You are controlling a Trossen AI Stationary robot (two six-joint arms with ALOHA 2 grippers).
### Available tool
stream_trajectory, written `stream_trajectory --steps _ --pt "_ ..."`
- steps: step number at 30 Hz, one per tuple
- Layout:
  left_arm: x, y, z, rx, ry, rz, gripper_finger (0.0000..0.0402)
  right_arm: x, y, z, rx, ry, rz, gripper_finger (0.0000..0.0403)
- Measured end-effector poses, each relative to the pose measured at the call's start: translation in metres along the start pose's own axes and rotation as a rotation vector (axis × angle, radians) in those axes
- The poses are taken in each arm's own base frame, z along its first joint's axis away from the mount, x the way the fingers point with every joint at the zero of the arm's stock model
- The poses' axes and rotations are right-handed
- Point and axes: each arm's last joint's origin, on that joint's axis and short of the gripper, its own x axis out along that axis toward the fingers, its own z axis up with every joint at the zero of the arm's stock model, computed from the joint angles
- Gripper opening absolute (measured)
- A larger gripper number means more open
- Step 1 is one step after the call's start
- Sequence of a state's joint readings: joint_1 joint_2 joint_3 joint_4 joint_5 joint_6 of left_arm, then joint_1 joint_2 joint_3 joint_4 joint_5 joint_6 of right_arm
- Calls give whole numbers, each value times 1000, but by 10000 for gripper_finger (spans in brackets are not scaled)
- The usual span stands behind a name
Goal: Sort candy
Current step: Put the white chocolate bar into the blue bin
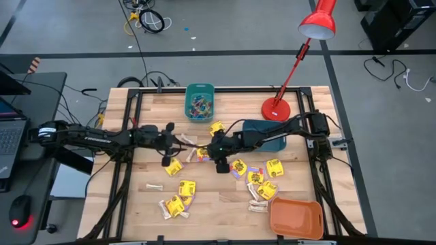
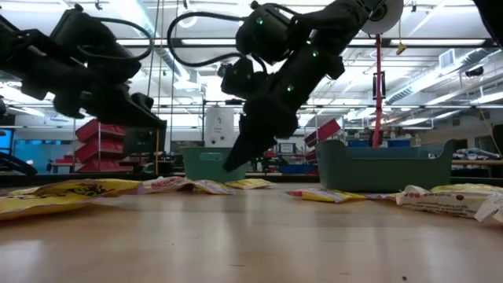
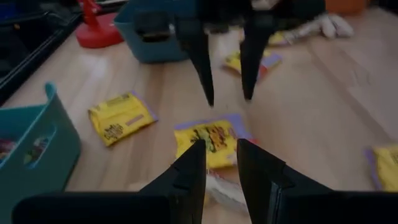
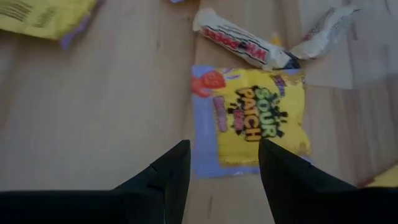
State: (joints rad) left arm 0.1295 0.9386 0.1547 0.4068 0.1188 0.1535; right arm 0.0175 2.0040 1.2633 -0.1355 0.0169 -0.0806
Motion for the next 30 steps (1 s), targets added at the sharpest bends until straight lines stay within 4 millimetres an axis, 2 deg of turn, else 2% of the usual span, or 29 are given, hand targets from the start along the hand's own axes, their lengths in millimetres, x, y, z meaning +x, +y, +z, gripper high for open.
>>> stream_trajectory --steps 10,16,22,30 --pt "0 0 -4 -88 37 25 94 2 5 0 -14 -2 -58 175" --pt "0 -1 -5 -119 54 3 94 12 6 -5 -14 7 -82 174" --pt "2 -2 -13 -277 123 -5 94 12 6 -5 -17 15 -82 174" --pt "8 -5 -22 -312 196 -41 118 10 6 -3 -16 4 -94 174"
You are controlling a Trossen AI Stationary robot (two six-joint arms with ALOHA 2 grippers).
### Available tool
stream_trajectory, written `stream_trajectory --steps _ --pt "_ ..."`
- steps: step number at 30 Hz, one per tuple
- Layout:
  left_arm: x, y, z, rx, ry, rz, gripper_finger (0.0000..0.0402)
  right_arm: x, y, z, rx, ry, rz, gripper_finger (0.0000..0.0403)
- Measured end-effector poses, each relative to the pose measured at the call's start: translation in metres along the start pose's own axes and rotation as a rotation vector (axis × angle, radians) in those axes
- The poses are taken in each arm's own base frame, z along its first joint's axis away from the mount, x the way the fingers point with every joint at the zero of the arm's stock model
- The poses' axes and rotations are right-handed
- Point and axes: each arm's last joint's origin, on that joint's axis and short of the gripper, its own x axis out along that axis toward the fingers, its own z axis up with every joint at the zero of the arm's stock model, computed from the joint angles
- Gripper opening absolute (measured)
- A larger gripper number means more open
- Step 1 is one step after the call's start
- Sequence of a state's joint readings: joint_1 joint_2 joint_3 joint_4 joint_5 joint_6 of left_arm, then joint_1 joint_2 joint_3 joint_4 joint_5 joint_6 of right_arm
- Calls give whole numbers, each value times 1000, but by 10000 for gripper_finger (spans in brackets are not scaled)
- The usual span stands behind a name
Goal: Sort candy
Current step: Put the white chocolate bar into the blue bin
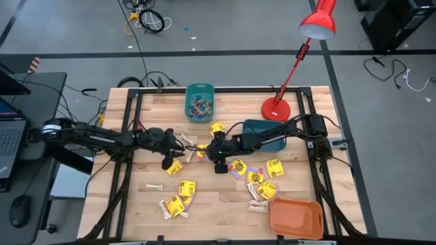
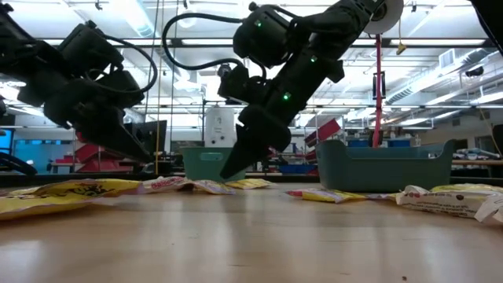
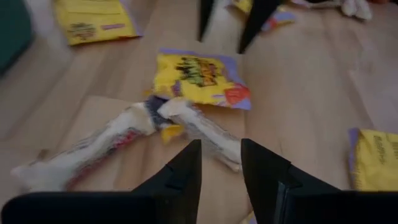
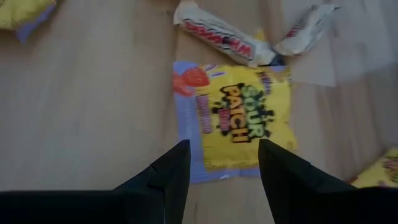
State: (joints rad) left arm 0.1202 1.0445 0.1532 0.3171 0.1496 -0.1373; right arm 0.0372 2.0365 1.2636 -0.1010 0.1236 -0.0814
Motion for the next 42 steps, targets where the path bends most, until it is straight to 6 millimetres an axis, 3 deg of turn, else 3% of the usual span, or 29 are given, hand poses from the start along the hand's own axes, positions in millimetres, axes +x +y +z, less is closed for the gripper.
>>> stream_trajectory --steps 8,13,29,42 --pt "9 -3 -7 -38 53 -14 167 -2 -4 1 11 -1 -91 174" --pt "15 -5 -11 -27 59 77 187 -2 -4 1 28 -1 -94 174" --pt "22 -18 -12 -119 5 112 188 -2 -5 5 48 -39 -116 174" --pt "26 -32 -4 -71 -3 194 188 -1 -10 5 55 -42 -125 174"
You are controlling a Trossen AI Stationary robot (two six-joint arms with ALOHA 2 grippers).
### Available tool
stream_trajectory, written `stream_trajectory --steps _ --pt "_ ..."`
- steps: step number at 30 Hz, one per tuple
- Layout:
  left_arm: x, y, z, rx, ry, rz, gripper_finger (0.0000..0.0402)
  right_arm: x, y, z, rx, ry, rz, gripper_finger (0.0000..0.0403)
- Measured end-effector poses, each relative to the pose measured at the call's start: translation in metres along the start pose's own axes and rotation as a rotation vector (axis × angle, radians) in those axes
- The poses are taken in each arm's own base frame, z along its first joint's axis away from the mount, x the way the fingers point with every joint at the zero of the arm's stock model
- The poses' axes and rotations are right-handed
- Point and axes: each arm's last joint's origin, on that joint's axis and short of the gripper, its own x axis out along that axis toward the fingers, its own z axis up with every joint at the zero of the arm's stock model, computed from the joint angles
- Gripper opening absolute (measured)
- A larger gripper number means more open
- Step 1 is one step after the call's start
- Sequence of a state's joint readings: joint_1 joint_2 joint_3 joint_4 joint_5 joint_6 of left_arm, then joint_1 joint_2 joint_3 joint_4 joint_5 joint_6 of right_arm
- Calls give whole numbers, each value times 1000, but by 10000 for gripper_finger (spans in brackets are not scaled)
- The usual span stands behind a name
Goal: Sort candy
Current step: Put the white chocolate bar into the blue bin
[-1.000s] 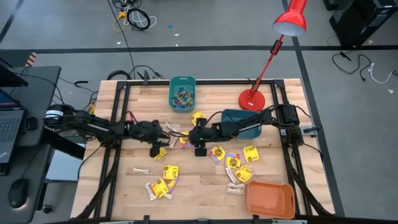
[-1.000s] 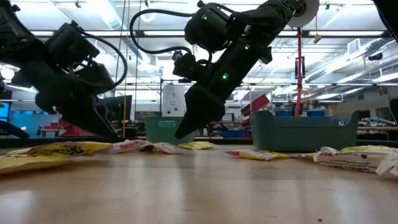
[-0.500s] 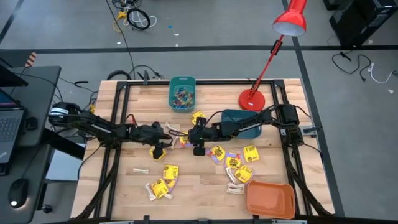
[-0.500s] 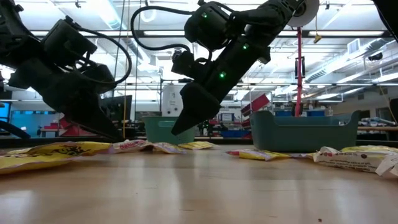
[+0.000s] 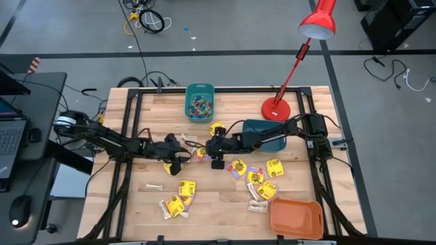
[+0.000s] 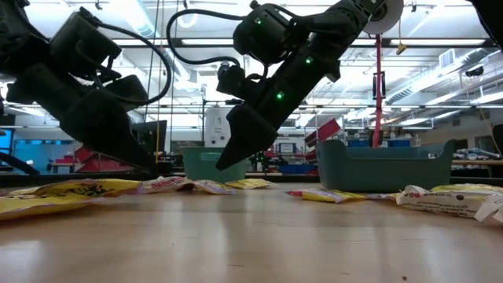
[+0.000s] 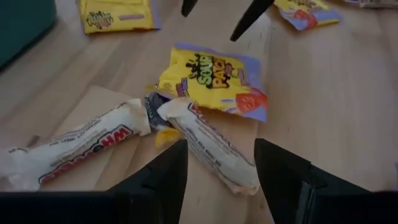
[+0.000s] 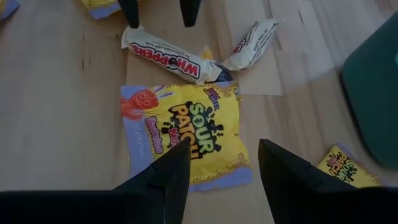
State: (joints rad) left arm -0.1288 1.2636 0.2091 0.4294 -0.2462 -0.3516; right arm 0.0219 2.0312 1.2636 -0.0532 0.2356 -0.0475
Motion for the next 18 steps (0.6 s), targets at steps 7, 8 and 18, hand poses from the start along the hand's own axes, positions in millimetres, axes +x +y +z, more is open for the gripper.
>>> stream_trajectory --steps 7,8,18 --pt "1 -6 -5 -20 4 24 188 0 0 0 0 0 0 174" --pt "2 -7 -5 -20 -2 26 188 0 0 0 0 0 0 174" --pt "12 -12 -8 5 5 71 188 0 0 1 -5 -8 -10 174"
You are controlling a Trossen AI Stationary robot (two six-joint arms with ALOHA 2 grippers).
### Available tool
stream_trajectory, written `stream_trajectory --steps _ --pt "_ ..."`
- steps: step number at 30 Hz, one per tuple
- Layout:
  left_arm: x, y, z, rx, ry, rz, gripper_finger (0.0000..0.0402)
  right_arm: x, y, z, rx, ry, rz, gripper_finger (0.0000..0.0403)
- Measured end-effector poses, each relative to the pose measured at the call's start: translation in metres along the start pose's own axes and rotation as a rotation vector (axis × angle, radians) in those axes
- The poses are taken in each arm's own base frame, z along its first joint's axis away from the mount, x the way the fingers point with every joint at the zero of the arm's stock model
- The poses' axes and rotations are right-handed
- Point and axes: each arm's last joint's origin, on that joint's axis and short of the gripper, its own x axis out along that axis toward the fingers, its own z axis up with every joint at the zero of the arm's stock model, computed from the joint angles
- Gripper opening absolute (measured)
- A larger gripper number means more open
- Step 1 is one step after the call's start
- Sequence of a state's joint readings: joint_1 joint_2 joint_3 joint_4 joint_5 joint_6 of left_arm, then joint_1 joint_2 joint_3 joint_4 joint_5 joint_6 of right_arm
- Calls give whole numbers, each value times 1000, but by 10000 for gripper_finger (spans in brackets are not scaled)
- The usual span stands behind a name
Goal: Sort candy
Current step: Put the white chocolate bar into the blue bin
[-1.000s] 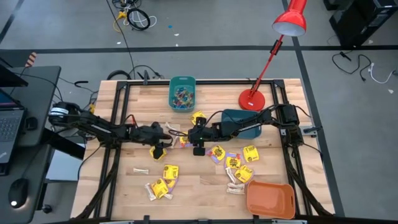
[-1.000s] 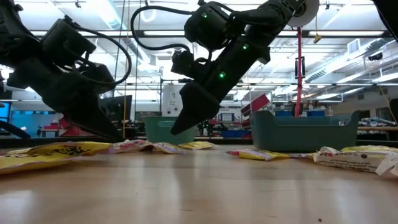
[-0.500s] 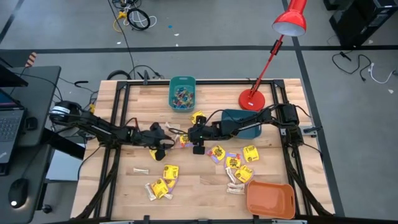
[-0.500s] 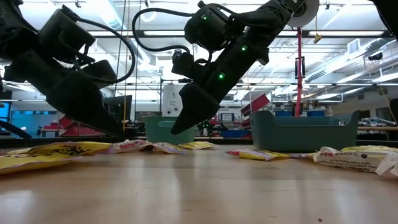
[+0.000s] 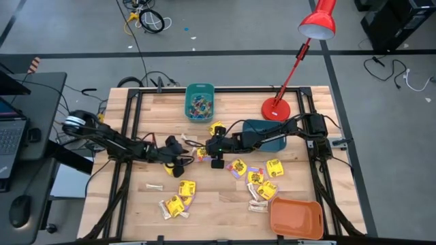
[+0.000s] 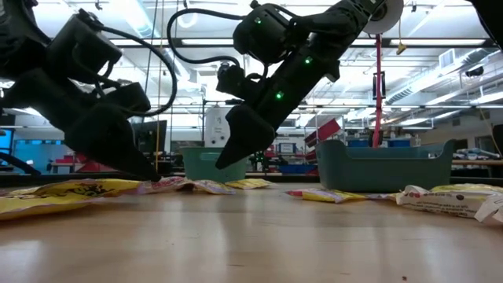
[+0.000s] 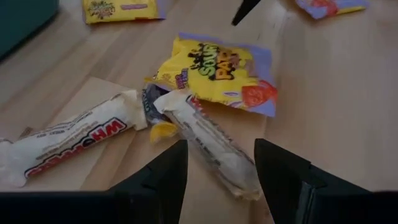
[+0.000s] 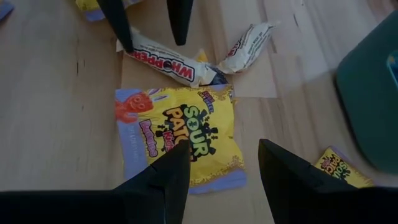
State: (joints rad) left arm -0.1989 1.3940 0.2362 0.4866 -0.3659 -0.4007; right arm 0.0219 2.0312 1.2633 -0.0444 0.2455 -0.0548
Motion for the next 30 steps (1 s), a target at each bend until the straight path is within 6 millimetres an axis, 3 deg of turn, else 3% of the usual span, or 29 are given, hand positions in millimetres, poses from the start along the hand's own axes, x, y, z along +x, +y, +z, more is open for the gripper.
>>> stream_trajectory --steps 14,25,30 --pt "9 -1 -7 -28 47 37 177 0 0 1 -6 -7 -1 174" --pt "9 -2 -7 -42 67 -13 51 0 -1 3 -18 -32 -3 174" --pt "9 -3 -6 -23 68 -52 19 0 -2 5 -12 -50 -6 174"
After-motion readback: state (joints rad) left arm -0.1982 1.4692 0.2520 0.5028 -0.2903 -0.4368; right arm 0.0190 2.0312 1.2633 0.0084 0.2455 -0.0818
